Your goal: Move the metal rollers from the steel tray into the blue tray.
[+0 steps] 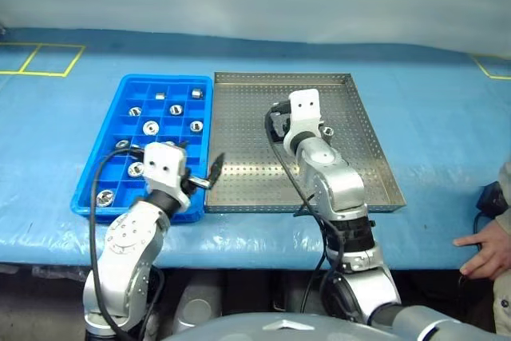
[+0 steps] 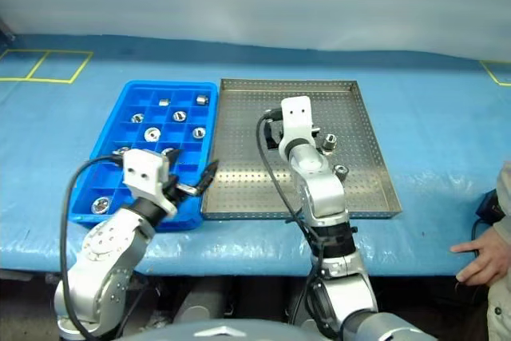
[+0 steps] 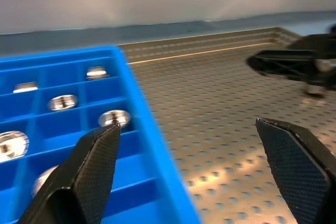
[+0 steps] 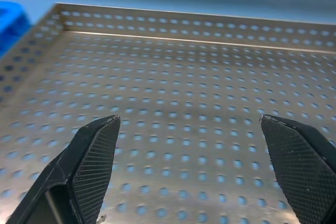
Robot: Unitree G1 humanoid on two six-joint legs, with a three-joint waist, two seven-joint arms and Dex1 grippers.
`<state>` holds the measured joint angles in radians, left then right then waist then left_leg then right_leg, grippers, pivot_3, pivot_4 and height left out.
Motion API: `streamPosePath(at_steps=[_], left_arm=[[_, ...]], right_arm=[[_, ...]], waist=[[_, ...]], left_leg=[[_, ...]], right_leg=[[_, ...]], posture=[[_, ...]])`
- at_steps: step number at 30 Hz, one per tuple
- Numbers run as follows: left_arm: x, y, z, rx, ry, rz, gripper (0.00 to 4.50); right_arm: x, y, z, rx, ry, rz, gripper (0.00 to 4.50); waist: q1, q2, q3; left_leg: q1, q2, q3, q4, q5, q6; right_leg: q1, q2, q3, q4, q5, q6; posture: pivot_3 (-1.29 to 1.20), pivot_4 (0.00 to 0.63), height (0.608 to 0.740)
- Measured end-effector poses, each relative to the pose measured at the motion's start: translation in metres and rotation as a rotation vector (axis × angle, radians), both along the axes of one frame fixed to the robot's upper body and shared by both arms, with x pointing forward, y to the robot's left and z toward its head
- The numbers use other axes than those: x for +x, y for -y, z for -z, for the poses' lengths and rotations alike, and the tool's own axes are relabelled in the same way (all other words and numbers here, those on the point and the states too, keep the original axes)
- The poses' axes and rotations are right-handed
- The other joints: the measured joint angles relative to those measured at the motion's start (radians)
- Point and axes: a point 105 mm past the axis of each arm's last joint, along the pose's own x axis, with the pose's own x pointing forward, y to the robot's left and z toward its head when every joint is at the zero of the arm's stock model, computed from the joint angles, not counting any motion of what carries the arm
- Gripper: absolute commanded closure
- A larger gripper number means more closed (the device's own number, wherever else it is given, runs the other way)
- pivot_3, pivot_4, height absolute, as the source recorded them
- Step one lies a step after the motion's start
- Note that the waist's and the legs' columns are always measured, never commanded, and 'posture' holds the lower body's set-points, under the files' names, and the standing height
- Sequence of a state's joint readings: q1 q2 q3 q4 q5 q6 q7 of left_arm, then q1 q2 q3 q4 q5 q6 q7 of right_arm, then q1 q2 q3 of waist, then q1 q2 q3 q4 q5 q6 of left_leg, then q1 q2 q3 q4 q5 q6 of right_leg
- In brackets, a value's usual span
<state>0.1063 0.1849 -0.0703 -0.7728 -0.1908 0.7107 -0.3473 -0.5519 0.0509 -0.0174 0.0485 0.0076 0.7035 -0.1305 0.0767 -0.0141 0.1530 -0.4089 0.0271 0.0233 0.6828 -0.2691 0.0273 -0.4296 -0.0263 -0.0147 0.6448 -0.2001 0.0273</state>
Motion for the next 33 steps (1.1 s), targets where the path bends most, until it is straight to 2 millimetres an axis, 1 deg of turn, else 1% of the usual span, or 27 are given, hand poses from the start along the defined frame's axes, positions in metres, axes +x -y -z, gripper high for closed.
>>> streamPosePath(at_steps=[3,8,13,17,20,24,26,27,30,32,33], left_arm=[[-0.006,0.015,0.002,-0.01,-0.015,0.095,0.02],[-0.012,0.03,0.008,-0.026,-0.046,0.164,0.02],[-0.016,0.034,0.014,-0.006,-0.064,0.183,0.02],[-0.017,0.033,0.015,-0.012,-0.069,0.16,0.02],[-0.017,0.033,0.015,-0.012,-0.063,0.157,0.0],[-0.017,0.033,0.016,-0.006,-0.066,0.153,0.0],[-0.017,0.033,0.016,-0.006,-0.067,0.154,0.0],[-0.017,0.033,0.016,-0.005,-0.066,0.154,0.0],[-0.017,0.033,0.016,-0.005,-0.064,0.153,0.0],[-0.017,0.033,0.015,-0.008,-0.062,0.148,0.0],[-0.016,0.033,0.015,-0.011,-0.058,0.142,0.0]], right_arm=[[0.011,0.019,0.007,-0.001,-0.008,0.102,0.0],[0.023,0.038,0.02,0.023,-0.051,0.218,0.0],[0.025,0.046,0.04,0.012,-0.107,0.263,0.0],[0.024,0.054,0.047,-0.006,-0.128,0.297,0.0],[0.024,0.056,0.048,0.011,-0.136,0.316,0.63],[0.021,0.048,0.049,0.029,-0.153,0.306,1.96],[0.02,0.048,0.048,0.033,-0.153,0.306,2.62],[0.019,0.047,0.048,0.036,-0.156,0.302,2.81],[0.016,0.042,0.047,0.05,-0.163,0.283,2.81],[0.014,0.032,0.045,0.058,-0.165,0.234,2.81],[0.014,0.024,0.041,0.062,-0.152,0.189,2.81]], waist=[[-0.012,0.001,0.001],[-0.023,0.002,0.001],[-0.024,0.003,0.001],[-0.023,0.003,0.001],[-0.022,0.003,0.001],[-0.022,0.004,0.001],[-0.021,0.004,0.002],[-0.021,0.004,0.002],[-0.021,0.005,0.002],[-0.021,0.005,0.002],[-0.024,0.006,0.003]], left_leg=[[0.0,0.0,0.0,-0.001,0.0,0.0],[0.001,0.0,0.001,-0.001,0.0,0.0],[0.001,0.001,0.001,-0.001,0.0,0.0],[0.001,0.001,0.001,-0.001,0.0,0.0],[0.001,0.001,0.001,-0.001,0.0,0.0],[0.001,0.001,0.001,-0.001,0.0,0.0],[0.001,0.001,0.001,-0.001,0.0,0.0],[0.001,0.001,0.001,-0.001,0.0,0.0],[0.001,0.001,0.001,-0.001,0.0,0.0],[0.001,0.001,0.001,-0.001,0.0,0.0],[0.001,0.001,0.001,-0.001,0.0,0.0]], right_leg=[[0.0,0.001,0.0,0.0,0.0,0.0],[0.0,0.002,0.001,0.0,0.0,0.0],[0.0,0.001,0.001,0.0,0.0,0.0],[0.0,0.001,0.002,0.0,0.0,0.0],[0.0,0.001,0.002,0.0,0.0,0.0],[0.0,0.001,0.001,0.0,0.0,0.0],[0.0,0.001,0.002,0.0,0.0,0.0],[0.0,0.001,0.001,0.0,0.0,0.0],[0.0,0.001,0.001,0.0,0.0,0.0],[0.0,0.001,0.002,0.0,0.0,0.0],[-0.001,0.001,0.002,0.0,0.0,0.0]], posture=[[0.22,0.15,0.74],[0.23,0.15,0.74],[0.24,0.15,0.74],[0.25,0.15,0.74],[0.25,0.15,0.74],[0.25,0.15,0.74],[0.25,0.15,0.74],[0.25,0.15,0.74],[0.24,0.15,0.74],[0.24,0.15,0.74],[0.24,0.15,0.74]])
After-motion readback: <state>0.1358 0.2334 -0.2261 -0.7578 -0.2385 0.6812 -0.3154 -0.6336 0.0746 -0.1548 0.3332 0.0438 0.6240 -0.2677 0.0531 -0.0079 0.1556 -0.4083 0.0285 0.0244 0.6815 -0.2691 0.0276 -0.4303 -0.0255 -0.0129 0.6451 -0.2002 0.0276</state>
